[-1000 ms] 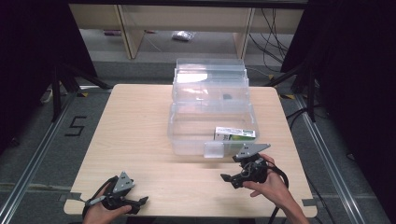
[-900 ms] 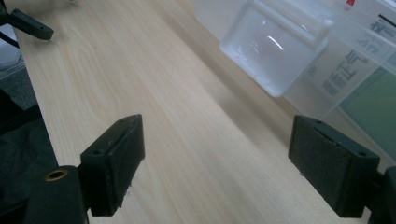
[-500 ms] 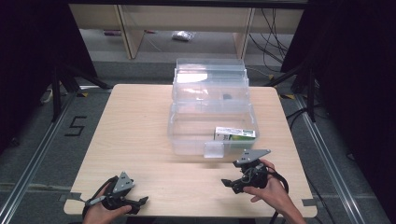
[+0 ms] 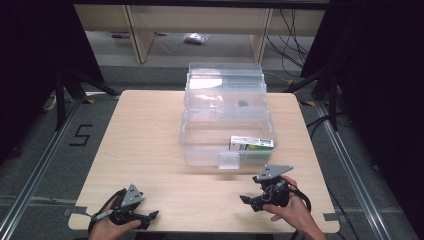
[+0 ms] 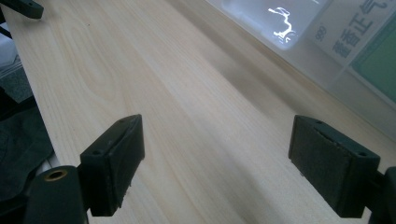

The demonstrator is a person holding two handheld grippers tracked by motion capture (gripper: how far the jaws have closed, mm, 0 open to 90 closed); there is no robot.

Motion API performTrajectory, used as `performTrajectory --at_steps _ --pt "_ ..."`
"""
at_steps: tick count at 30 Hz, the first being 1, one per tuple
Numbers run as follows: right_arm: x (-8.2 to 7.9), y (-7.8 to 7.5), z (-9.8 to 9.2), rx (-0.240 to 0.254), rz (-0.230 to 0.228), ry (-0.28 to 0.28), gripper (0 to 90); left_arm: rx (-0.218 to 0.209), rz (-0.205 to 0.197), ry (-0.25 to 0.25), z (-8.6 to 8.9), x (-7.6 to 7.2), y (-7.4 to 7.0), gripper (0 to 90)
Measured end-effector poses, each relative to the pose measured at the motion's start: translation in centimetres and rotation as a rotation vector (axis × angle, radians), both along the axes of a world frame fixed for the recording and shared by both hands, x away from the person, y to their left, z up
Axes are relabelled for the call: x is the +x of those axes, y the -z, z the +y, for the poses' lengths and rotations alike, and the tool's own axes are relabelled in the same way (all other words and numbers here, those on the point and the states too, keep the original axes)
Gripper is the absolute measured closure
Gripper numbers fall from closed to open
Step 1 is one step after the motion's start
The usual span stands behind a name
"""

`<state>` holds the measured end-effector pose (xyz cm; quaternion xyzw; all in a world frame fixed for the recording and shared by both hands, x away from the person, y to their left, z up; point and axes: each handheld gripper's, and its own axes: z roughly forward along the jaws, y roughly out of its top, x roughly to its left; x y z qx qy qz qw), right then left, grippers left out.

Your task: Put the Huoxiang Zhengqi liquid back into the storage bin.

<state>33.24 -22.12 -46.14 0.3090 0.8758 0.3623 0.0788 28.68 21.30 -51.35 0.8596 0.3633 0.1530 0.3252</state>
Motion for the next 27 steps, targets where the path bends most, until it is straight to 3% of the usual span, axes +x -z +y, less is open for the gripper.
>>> performTrajectory --at_steps 1,6,7,13,14,16,17,18,21,22,25,26,27 --pt "-0.1 0.3 0.1 0.018 -0.004 0.014 19.1 -0.003 0.0 -0.002 0.0 0.0 0.0 16.1" --pt "-0.3 0.5 -0.3 -0.003 0.001 0.019 17.6 0.022 0.007 0.024 0.2 0.0 -0.1 16.1" --pt "-0.3 0.8 -0.2 0.014 -0.016 0.023 17.5 0.022 0.009 0.025 0.2 0.0 -0.2 16.1" --pt "-0.7 1.3 -0.4 0.019 0.009 0.037 17.3 0.021 0.007 0.022 0.1 0.0 -0.2 16.1" --pt "-0.8 1.3 -0.5 0.008 0.031 0.036 17.3 0.021 0.007 0.023 0.2 0.0 -0.2 16.1" --pt "-0.8 1.7 -0.6 0.019 0.006 0.032 17.3 0.021 0.007 0.021 0.2 0.0 -0.2 16.1" --pt "-1.0 1.6 -0.7 0.007 0.033 0.038 17.3 0.021 0.008 0.021 0.2 0.0 -0.2 16.1" --pt "-0.9 1.9 -0.7 0.018 0.007 0.03 17.3 0.023 0.006 0.024 0.2 0.0 -0.2 16.1" --pt "-1.0 2.1 -0.9 0.008 0.03 0.021 17.3 0.022 0.007 0.023 0.2 0.0 -0.2 16.1" --pt "-1.3 2.2 -0.9 0.014 0.037 0.047 17.3 0.022 0.006 0.024 0.2 0.0 -0.2 16.1" --pt "-1.3 2.3 -1.2 0.007 0.029 0.052 17.3 0.021 0.007 0.021 0.2 0.0 -0.2 16.1" --pt "-1.5 2.4 -1.2 0.011 0.057 0.059 17.3 0.022 0.007 0.022 0.2 0.0 -0.2 16.1" --pt "-1.5 2.6 -1.3 0.016 0.035 0.064 17.3 0.023 0.007 0.023 0.2 0.0 -0.2 16.1"
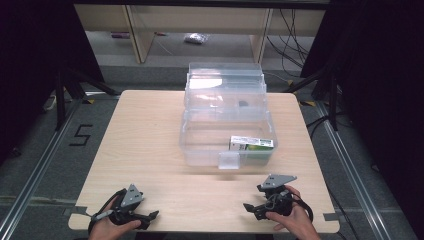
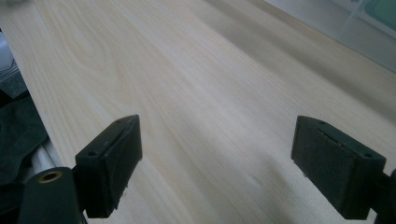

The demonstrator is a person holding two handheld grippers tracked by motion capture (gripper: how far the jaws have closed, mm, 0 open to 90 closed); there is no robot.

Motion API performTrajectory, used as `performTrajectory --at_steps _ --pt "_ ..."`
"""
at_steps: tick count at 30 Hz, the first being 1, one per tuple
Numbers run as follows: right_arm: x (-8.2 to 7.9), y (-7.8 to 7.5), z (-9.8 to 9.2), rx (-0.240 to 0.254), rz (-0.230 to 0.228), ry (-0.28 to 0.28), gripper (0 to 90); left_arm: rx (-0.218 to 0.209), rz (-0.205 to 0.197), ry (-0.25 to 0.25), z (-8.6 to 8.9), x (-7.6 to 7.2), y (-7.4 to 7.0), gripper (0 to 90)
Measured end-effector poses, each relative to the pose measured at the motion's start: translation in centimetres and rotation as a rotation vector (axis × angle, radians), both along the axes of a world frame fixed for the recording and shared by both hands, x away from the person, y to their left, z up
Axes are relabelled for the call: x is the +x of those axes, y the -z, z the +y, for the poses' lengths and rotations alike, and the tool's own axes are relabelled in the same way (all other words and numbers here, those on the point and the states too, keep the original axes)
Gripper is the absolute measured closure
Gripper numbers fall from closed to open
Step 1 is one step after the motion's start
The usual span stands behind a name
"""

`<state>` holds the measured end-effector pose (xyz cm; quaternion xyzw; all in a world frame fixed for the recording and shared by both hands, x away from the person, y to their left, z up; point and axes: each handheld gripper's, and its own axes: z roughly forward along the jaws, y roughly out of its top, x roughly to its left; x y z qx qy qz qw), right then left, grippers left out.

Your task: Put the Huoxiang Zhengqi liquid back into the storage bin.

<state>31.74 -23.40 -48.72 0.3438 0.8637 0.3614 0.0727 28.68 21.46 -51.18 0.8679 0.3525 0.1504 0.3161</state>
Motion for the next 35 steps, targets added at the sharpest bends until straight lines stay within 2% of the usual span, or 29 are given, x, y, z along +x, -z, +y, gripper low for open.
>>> performTrajectory --at_steps 1,2,3,4,6,7,8,10,11,12,14,15,17,19,20,23,24,26,27,28,31,33,34,35 --pt "-0.3 -0.1 0.0 -0.002 0.028 0.01 17.4 -0.001 0.0 -0.002 0.0 0.0 0.0 16.1" --pt "-0.1 0.1 -0.2 -0.002 -0.005 -0.001 17.4 -0.001 0.0 -0.002 0.0 0.0 0.0 16.1" --pt "-0.4 -0.1 -0.2 -0.009 0.029 0.012 17.4 -0.001 0.0 -0.003 0.0 0.0 0.0 16.1" --pt "-0.2 0.0 -0.4 -0.019 0.0 -0.01 17.4 0.002 0.004 0.001 0.0 0.0 0.0 16.1" --pt "-0.5 0.1 -0.4 -0.016 0.015 0.023 17.4 0.001 0.001 -0.002 0.0 0.0 0.0 16.1" --pt "-0.6 0.3 -0.4 0.0 0.016 0.015 17.3 0.001 0.003 0.0 0.0 0.0 0.0 16.1" --pt "-0.7 0.2 -0.6 -0.029 0.019 0.015 17.3 -0.001 0.0 0.0 0.0 0.0 0.0 16.1" --pt "-0.8 0.4 -0.6 -0.022 0.013 0.016 17.3 0.002 0.003 0.003 0.0 0.0 0.0 16.1" --pt "-0.8 0.4 -0.7 -0.037 0.022 0.005 17.3 0.0 0.002 0.001 0.0 0.0 0.0 16.1" --pt "-1.0 0.4 -0.6 -0.031 0.028 0.017 17.3 -0.002 0.003 -0.001 0.0 0.0 0.0 16.1" --pt "-1.0 0.4 -0.7 -0.023 0.013 0.021 17.3 -0.001 0.003 -0.001 0.0 0.0 0.0 16.1" --pt "-1.2 0.4 -0.6 -0.013 0.035 0.039 17.3 0.0 0.003 0.001 0.0 0.0 -0.1 16.1" --pt "-1.0 0.5 -0.8 -0.02 0.013 0.028 17.3 -0.001 0.003 0.0 0.0 0.0 -0.1 16.1" --pt "-1.0 0.4 -0.9 -0.042 0.033 0.023 17.3 0.0 0.004 0.002 0.0 0.0 -0.1 16.1" --pt "-1.1 0.4 -0.9 -0.047 0.037 0.038 17.3 0.0 0.003 0.001 0.0 0.0 -0.1 16.1" --pt "-1.2 0.5 -0.7 -0.031 0.047 0.059 17.3 -0.01 -0.001 -0.004 0.0 0.0 0.0 16.1" --pt "-0.9 0.5 -0.9 -0.031 0.021 0.042 17.3 -0.012 -0.004 -0.005 0.0 0.0 0.0 16.1" --pt "-1.0 0.5 -0.9 -0.035 0.025 0.052 17.3 -0.011 -0.003 -0.005 0.0 0.0 0.0 16.1" --pt "-0.9 0.4 -1.0 -0.048 0.03 0.048 17.3 -0.011 -0.003 -0.005 0.0 0.0 0.0 16.1" --pt "-1.2 0.3 -0.8 -0.035 0.064 0.07 17.3 -0.01 -0.003 -0.005 0.0 0.0 0.0 16.1" --pt "-1.0 0.3 -0.9 -0.047 0.032 0.049 17.3 -0.011 -0.005 -0.007 0.0 0.0 0.0 16.1" --pt "-1.0 0.3 -0.9 -0.043 0.029 0.045 17.3 -0.011 -0.004 -0.006 0.0 0.0 0.0 16.1" --pt "-1.3 0.2 -0.8 -0.03 0.068 0.074 17.3 -0.005 -0.004 -0.002 0.0 0.0 0.0 16.1" --pt "-1.3 0.2 -0.8 -0.03 0.066 0.076 17.3 -0.007 -0.004 -0.003 0.0 0.0 0.0 16.1"
